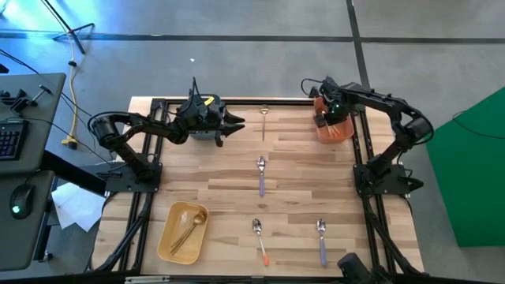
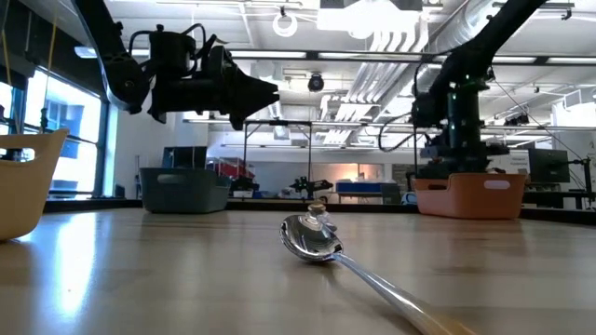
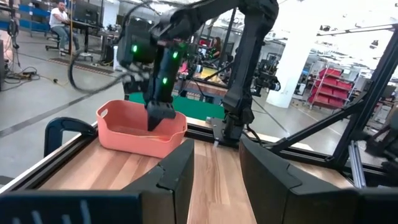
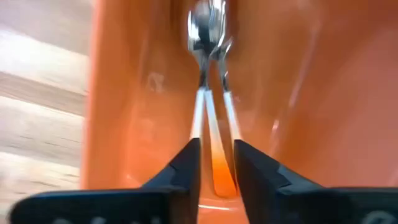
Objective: Sort silverware by color (type)
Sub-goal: Put the top purple spoon into the blue bin
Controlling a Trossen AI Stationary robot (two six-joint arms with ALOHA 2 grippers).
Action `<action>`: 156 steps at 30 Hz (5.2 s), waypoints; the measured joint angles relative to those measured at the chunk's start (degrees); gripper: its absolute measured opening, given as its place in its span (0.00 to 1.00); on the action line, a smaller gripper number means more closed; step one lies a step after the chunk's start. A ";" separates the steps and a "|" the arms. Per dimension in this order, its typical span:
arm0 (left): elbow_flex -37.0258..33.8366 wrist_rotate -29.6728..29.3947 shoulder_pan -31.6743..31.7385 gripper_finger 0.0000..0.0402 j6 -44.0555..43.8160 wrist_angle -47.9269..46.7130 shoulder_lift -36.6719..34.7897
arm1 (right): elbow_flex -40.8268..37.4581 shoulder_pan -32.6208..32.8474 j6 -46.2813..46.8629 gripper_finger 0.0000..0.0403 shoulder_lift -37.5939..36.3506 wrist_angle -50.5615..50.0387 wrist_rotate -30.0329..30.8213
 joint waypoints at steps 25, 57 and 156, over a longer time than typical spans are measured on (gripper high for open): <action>-0.02 2.58 0.39 0.29 1.08 -1.86 0.00 | 6.80 31.83 -2.55 0.37 8.37 29.79 -24.49; -0.02 2.62 0.39 0.29 0.98 -2.47 0.00 | 6.93 38.87 -1.85 0.19 23.30 44.29 -28.44; 26.99 -24.41 19.47 0.06 13.10 -102.10 -0.94 | 1.07 26.69 -31.09 0.00 -16.67 32.78 -5.08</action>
